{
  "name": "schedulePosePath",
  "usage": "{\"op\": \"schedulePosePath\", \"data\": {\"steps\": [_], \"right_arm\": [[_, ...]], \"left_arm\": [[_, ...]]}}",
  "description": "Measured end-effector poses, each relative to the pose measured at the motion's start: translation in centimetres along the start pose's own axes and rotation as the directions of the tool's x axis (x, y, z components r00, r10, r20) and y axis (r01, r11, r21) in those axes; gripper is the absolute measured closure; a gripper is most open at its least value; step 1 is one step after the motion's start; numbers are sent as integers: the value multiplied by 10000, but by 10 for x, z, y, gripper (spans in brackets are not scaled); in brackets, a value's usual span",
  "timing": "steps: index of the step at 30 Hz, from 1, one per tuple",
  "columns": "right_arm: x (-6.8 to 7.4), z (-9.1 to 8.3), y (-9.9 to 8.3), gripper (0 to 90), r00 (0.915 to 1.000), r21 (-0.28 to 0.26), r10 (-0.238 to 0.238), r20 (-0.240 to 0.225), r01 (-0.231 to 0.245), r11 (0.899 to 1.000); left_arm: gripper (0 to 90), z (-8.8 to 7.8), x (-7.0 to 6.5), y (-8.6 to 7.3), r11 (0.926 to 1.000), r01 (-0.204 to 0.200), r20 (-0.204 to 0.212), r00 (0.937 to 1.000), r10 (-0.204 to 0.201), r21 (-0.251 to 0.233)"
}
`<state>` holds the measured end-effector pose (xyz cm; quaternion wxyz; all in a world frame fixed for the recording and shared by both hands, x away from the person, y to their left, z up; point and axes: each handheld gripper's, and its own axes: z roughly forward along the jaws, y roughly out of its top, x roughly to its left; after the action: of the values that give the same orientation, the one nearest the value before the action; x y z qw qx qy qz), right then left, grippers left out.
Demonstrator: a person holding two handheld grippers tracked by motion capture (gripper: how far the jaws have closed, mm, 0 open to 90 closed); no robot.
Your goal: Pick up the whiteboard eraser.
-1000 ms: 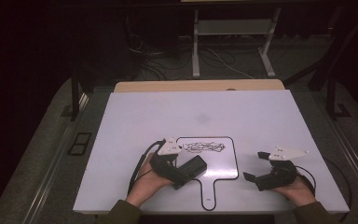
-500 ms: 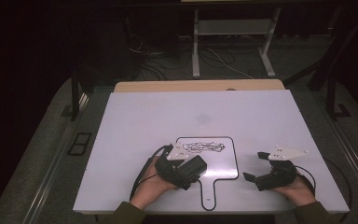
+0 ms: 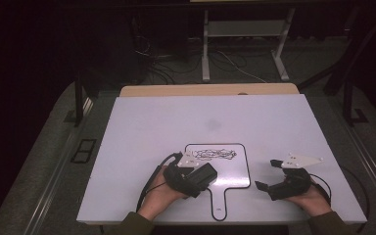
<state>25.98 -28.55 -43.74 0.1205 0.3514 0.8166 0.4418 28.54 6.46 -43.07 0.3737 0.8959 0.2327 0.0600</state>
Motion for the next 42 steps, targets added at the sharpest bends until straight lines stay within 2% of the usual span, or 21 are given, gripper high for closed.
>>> {"op": "schedulePosePath", "data": {"steps": [13,26,39,42], "right_arm": [[0,0,0,0,10000,16,45,30,-46,10000],[-1,-1,0,0,10000,-5,56,49,-56,10000],[-1,-1,0,0,10000,-6,64,69,-64,10000],[-1,-1,0,0,10000,0,60,69,-60,10000]], "left_arm": [[304,3,0,-1,9993,144,18,9999,-145,342],[356,4,0,-1,9977,187,0,9998,-187,649],[385,3,-1,1,9953,95,-158,9998,-80,966],[387,3,-2,2,9946,-37,-198,9998,58,1039]]}}
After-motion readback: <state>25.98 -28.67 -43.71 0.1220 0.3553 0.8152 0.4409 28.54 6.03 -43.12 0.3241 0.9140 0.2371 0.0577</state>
